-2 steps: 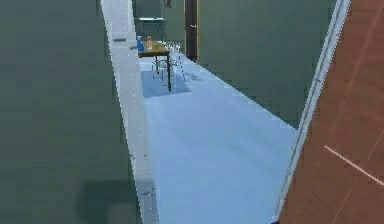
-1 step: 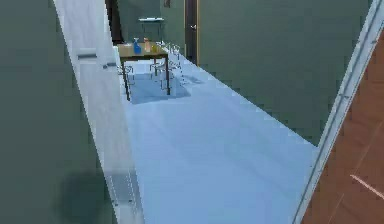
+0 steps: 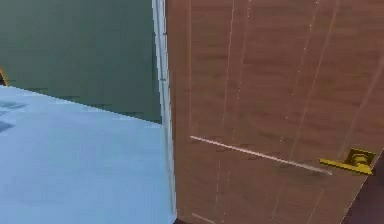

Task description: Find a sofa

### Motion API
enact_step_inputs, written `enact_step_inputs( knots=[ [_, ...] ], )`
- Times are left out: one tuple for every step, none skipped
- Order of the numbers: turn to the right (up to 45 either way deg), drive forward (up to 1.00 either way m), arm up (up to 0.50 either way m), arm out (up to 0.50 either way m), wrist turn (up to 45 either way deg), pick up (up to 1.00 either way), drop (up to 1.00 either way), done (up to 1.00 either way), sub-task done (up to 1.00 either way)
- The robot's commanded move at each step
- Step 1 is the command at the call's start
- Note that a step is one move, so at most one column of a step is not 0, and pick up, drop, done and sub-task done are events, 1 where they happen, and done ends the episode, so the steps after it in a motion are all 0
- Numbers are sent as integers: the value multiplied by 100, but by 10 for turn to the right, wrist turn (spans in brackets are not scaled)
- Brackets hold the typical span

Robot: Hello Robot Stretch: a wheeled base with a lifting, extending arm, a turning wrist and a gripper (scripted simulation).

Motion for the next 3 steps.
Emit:
enact_step_inputs(
  knots=[
    [450, 0, 0, 0, 0, 0, 0, 0, 0],
    [450, 0, 0, 0, 0, 0, 0, 0, 0],
    [240, 0, 0, 0, 0, 0, 0, 0, 0]
  ],
)
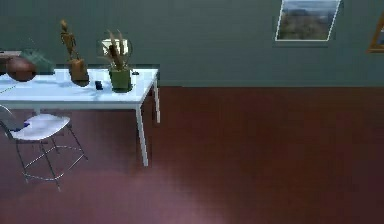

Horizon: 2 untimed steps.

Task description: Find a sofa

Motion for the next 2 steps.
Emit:
enact_step_inputs(
  knots=[
    [0, 10, 0, 0, 0, 0, 0, 0, 0],
    [-450, 0, 0, 0, 0, 0, 0, 0, 0]
  ],
)
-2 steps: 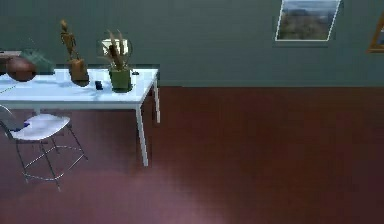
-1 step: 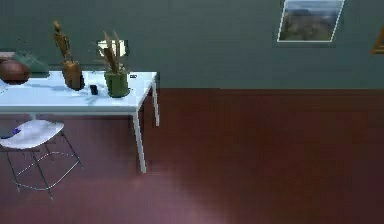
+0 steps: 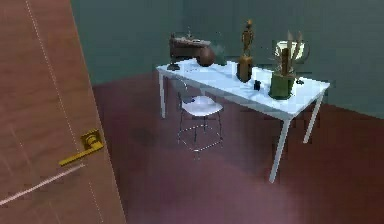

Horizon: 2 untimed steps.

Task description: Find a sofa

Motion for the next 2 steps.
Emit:
enact_step_inputs(
  knots=[
    [-450, 0, 0, 0, 0, 0, 0, 0, 0],
    [-330, 0, 0, 0, 0, 0, 0, 0, 0]
  ],
)
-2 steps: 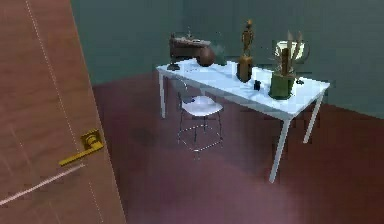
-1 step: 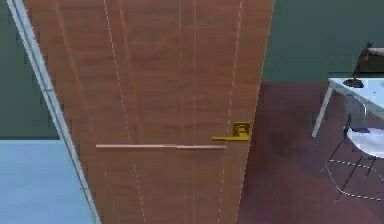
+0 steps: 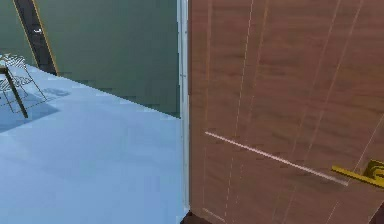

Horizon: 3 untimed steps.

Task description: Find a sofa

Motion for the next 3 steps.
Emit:
enact_step_inputs(
  knots=[
    [0, 15, 0, 0, 0, 0, 0, 0, 0],
    [-90, 0, 0, 0, 0, 0, 0, 0, 0],
    [0, 45, 0, 0, 0, 0, 0, 0, 0]
  ],
)
